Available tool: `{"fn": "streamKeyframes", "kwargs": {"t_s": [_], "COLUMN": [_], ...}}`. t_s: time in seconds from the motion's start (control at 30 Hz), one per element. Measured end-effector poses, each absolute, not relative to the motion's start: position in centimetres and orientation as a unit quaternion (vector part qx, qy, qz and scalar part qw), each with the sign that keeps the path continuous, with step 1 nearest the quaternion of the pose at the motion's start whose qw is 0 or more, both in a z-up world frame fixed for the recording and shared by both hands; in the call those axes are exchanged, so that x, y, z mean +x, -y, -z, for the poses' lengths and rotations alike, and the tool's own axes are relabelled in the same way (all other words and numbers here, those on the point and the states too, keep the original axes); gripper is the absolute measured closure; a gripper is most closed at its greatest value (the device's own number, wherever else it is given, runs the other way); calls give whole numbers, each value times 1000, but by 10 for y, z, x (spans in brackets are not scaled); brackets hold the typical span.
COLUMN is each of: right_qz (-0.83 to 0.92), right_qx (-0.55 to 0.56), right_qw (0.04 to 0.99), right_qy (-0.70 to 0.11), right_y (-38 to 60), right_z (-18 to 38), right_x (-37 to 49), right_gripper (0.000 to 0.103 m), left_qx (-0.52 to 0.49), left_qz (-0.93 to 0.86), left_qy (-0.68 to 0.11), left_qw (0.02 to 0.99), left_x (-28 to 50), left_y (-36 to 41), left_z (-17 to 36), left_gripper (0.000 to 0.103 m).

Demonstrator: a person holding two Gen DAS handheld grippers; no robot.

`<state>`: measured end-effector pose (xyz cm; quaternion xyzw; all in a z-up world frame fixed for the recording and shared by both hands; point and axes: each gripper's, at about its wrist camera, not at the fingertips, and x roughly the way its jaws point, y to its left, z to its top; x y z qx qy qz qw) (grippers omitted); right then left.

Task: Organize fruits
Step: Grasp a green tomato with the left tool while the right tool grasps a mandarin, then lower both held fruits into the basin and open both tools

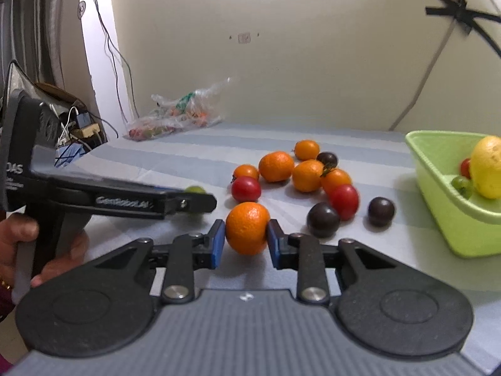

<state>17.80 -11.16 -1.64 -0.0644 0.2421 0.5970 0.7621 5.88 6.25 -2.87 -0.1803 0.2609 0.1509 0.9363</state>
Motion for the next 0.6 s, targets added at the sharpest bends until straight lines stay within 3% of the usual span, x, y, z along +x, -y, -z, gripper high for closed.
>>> {"fn": "streamKeyframes", "kwargs": {"t_s": [0.3,0.6], "right_qz": [-561,-463], "right_qx": [-34,0], "right_qw": [805,873], "right_qy": [-191,-153], "right_y": [155,198], "right_z": [5,-8], "right_x": [188,253], "right_gripper": [71,72], "left_qx": [-185,-150], "left_qz": [-93,-14], "left_qy": [-249,-241], "left_qw": [946,959], "left_x": [89,199], "left_y": [-29,14], "left_z": [5,-19], "left_gripper": [73,72]}}
